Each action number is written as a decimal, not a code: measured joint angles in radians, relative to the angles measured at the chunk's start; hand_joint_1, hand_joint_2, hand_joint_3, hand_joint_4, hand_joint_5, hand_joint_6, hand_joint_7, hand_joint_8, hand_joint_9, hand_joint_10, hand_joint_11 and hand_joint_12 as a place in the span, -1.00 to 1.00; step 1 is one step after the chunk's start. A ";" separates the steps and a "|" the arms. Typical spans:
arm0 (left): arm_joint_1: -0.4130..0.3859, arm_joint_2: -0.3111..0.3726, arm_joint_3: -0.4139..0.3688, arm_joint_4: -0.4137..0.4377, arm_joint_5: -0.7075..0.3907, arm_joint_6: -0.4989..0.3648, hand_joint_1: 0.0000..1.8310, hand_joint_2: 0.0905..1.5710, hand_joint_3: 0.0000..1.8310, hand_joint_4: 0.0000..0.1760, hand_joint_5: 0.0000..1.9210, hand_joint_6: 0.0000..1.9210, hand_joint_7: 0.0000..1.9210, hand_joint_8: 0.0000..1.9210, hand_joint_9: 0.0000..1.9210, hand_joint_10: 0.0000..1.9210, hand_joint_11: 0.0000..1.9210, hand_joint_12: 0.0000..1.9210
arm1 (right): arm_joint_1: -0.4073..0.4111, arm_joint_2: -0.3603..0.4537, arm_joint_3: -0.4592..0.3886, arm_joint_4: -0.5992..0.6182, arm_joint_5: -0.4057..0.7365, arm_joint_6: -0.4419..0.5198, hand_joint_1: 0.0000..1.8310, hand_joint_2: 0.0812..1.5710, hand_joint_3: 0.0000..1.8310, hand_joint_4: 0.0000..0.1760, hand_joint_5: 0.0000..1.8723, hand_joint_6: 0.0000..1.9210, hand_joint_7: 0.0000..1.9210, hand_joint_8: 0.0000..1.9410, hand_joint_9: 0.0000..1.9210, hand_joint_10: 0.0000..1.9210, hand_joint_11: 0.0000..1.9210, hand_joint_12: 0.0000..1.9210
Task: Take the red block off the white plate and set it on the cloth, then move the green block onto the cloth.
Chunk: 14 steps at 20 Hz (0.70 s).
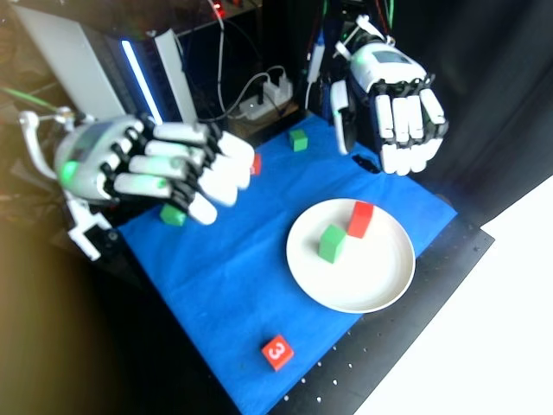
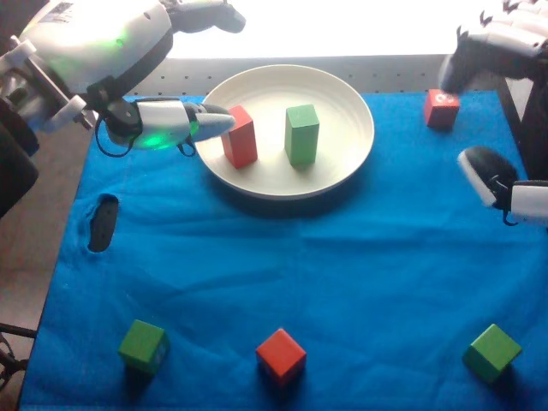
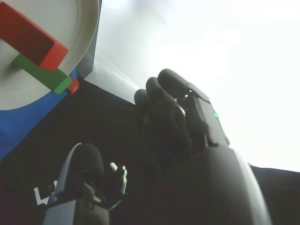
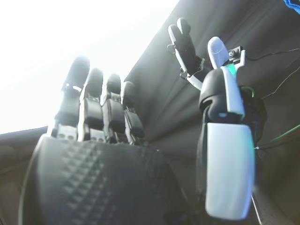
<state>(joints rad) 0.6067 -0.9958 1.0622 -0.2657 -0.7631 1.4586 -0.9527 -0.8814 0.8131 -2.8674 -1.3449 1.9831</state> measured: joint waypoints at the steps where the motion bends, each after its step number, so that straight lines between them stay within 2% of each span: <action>1: 0.000 0.000 0.000 -0.001 -0.001 0.000 -0.19 0.34 -1.00 -0.50 -0.51 -0.88 -0.58 -0.99 -0.74 -0.79 -1.00 0.22 | 0.000 0.000 0.000 0.002 0.002 0.000 0.33 -0.24 -0.24 -1.00 -0.37 0.19 -0.44 0.31 -0.56 0.54 -0.71 0.94; 4: 0.000 0.000 0.000 -0.001 -0.010 0.000 -0.21 0.35 -1.00 -0.27 -0.49 -0.93 -0.58 -1.00 -0.72 -0.83 -1.00 0.16 | 0.000 0.000 0.007 -0.002 -0.001 0.001 0.33 -0.23 -0.24 -1.00 -0.38 0.19 -0.45 0.33 -0.56 0.57 -0.70 0.96; 6: 0.000 -0.002 0.000 -0.001 -0.013 0.000 -0.24 0.34 -1.00 -0.29 -0.49 -0.95 -0.58 -1.00 -0.73 -0.84 -1.00 0.17 | 0.000 0.000 0.008 -0.002 -0.002 0.001 0.29 -0.23 -0.24 -1.00 -0.36 0.18 -0.43 0.31 -0.54 0.54 -0.67 0.93; 7: 0.000 -0.008 0.005 0.000 -0.011 0.000 -0.26 0.32 -1.00 -0.23 -0.49 -0.95 -0.56 -0.99 -0.70 -0.84 -1.00 0.29 | 0.000 0.000 0.008 -0.002 -0.002 0.001 0.30 -0.23 -0.24 -1.00 -0.36 0.18 -0.43 0.30 -0.55 0.53 -0.70 0.92; 8: -0.006 -0.022 0.018 0.002 0.005 0.000 -0.23 0.30 -1.00 -0.12 -0.49 -0.95 -0.57 -1.00 -0.71 -0.84 -1.00 0.32 | 0.000 0.000 0.008 -0.003 -0.002 0.001 0.31 -0.23 -0.24 -1.00 -0.36 0.18 -0.42 0.30 -0.54 0.54 -0.69 0.93; 11: -0.053 -0.078 0.084 0.013 0.104 0.000 -0.13 0.18 -1.00 -0.44 -0.50 -0.98 -0.57 -1.00 -0.65 -0.92 -1.00 0.21 | 0.000 0.000 0.008 -0.006 -0.002 0.001 0.31 -0.20 -0.28 -1.00 -0.37 0.17 -0.41 0.29 -0.54 0.54 -0.71 0.94; 12: -0.072 -0.098 0.108 0.021 0.151 0.000 -0.07 0.15 -1.00 -0.67 -0.50 -0.99 -0.57 -1.00 -0.62 -0.92 -1.00 0.22 | 0.000 0.000 0.008 -0.005 -0.002 0.001 0.31 -0.19 -0.30 -1.00 -0.38 0.16 -0.43 0.30 -0.56 0.54 -0.72 0.93; 14: -0.092 -0.135 0.147 0.040 0.225 0.000 -0.03 0.13 -1.00 -0.77 -0.49 -0.99 -0.56 -0.99 -0.58 -0.91 -1.00 0.33 | 0.000 0.000 0.010 -0.005 -0.001 0.001 0.31 -0.16 -0.33 -1.00 -0.37 0.15 -0.42 0.28 -0.55 0.53 -0.73 0.93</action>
<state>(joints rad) 0.5148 -1.1313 1.2091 -0.2253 -0.5381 1.4582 -0.9527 -0.8814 0.8234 -2.8723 -1.3460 1.9839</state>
